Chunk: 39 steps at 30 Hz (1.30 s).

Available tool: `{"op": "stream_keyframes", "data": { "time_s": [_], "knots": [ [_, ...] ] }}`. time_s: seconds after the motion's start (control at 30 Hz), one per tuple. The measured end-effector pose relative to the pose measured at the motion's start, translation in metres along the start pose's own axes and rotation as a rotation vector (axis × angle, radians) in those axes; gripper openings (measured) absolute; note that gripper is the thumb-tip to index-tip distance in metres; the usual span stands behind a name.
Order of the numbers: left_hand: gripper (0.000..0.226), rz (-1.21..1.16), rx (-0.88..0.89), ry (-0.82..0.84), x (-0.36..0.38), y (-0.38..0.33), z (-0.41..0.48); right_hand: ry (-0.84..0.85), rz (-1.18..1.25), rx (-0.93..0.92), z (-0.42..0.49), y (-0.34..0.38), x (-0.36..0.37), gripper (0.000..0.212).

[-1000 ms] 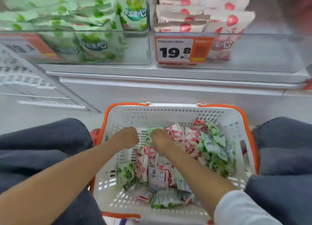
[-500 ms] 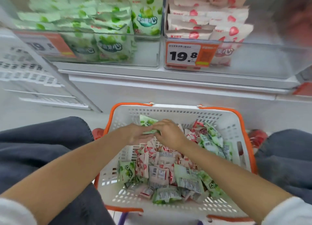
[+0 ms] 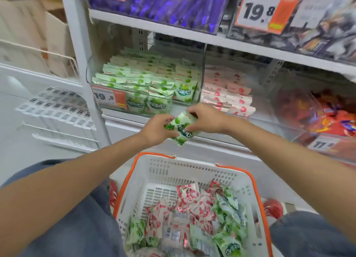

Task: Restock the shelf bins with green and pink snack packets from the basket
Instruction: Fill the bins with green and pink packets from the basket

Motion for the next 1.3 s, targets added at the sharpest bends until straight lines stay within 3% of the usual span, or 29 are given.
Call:
{"op": "stream_keyframes", "data": {
  "time_s": [0.1,0.2,0.33,0.43,0.73,1.03,1.2,1.3],
  "knots": [
    [0.04,-0.008,0.124,-0.205,-0.05,-0.041,0.019,-0.219,-0.023,-0.015,0.01,0.017,-0.07,0.024],
    [0.039,0.206,0.136,-0.364,-0.094,-0.051,0.043,-0.421,-0.084,-0.022,0.035,0.017,-0.118,0.018],
    [0.039,0.752,0.1,-0.201,-0.095,-0.034,0.091,-0.384,-0.304,0.013,0.085,-0.004,-0.122,0.009],
    [0.044,0.954,0.086,-0.086,-0.084,-0.019,0.11,-0.242,-0.488,0.04,0.119,-0.014,-0.111,0.028],
    [0.053,0.982,0.047,-0.062,-0.079,-0.008,0.115,-0.046,-0.62,0.055,0.155,-0.017,-0.078,0.031],
    [0.053,0.953,0.026,-0.053,-0.079,-0.011,0.111,-0.096,-0.587,0.075,0.152,-0.027,-0.065,0.038],
    [0.048,0.902,0.006,-0.117,-0.084,-0.017,0.112,-0.05,-0.688,0.057,0.149,-0.021,-0.046,0.018],
    [0.048,0.865,0.012,-0.181,-0.086,-0.027,0.116,-0.029,-0.67,0.067,0.153,-0.023,-0.045,0.023]
  ]
}}
Point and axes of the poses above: each hand's wrist, its own z-axis towards the middle knuckle, its own x-axis out of the palm, y = z × x, the point moved 9 cm from there along z, towards the middle knuckle, and after that the axes turned 1 degree about -x, right-handed, at the moved point
